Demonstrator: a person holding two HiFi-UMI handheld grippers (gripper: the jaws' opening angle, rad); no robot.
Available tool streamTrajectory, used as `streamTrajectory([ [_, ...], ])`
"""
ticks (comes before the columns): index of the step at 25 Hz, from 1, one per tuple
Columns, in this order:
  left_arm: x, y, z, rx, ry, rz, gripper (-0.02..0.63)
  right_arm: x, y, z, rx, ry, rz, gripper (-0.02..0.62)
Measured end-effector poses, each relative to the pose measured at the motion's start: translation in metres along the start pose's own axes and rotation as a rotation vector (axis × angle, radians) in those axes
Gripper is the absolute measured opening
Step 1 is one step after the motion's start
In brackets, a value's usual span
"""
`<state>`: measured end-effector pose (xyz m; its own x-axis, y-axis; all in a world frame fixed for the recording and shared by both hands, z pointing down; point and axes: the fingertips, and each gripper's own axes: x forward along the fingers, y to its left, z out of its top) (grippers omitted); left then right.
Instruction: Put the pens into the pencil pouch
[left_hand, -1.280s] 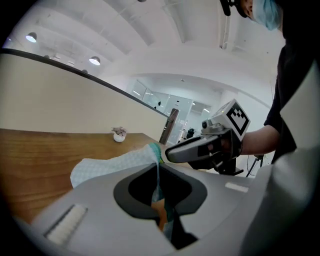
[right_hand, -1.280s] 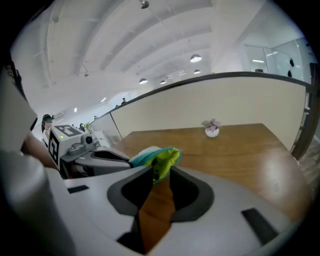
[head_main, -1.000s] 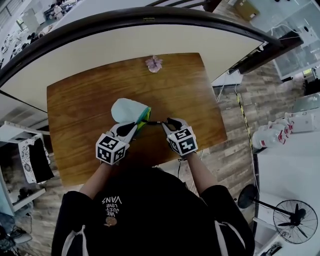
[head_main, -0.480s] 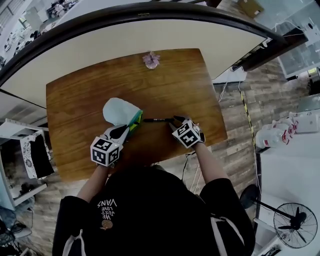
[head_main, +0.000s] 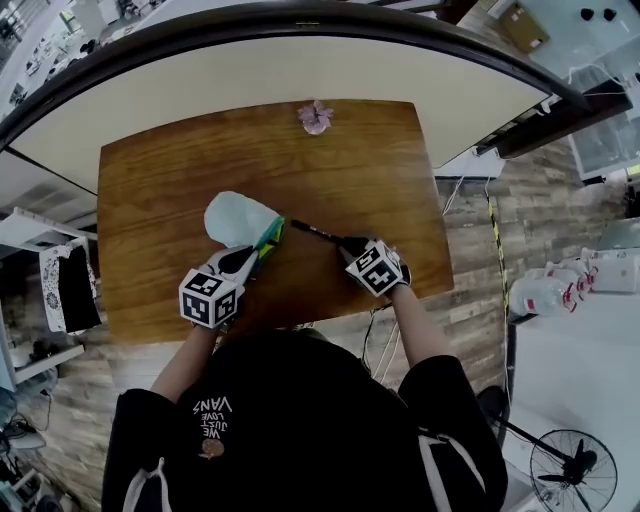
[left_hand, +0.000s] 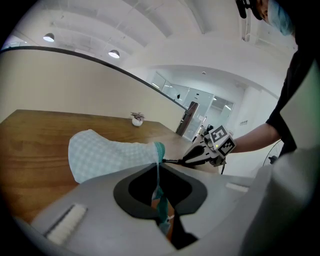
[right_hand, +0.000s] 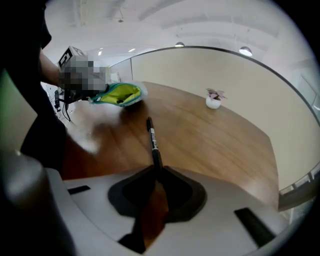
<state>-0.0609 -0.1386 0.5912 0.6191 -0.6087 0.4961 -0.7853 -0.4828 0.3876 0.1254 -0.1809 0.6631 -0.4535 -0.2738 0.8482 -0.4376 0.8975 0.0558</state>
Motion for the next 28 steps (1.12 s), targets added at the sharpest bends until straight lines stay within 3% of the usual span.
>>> streamTrajectory([
  [15,0.011,-0.002,0.006,0.015,0.004,-0.015,0.023,-0.042,0.049,0.012,0.402,-0.202,-0.035,0.051],
  [23,0.026,-0.014,0.009,0.044,0.025,-0.070,0.023,-0.069,0.075,0.034,0.420,-0.279,-0.041,0.051],
  [28,0.032,-0.035,0.015,0.069,0.019,-0.139,0.023,-0.067,0.088,0.037,0.378,-0.230,-0.023,0.051],
])
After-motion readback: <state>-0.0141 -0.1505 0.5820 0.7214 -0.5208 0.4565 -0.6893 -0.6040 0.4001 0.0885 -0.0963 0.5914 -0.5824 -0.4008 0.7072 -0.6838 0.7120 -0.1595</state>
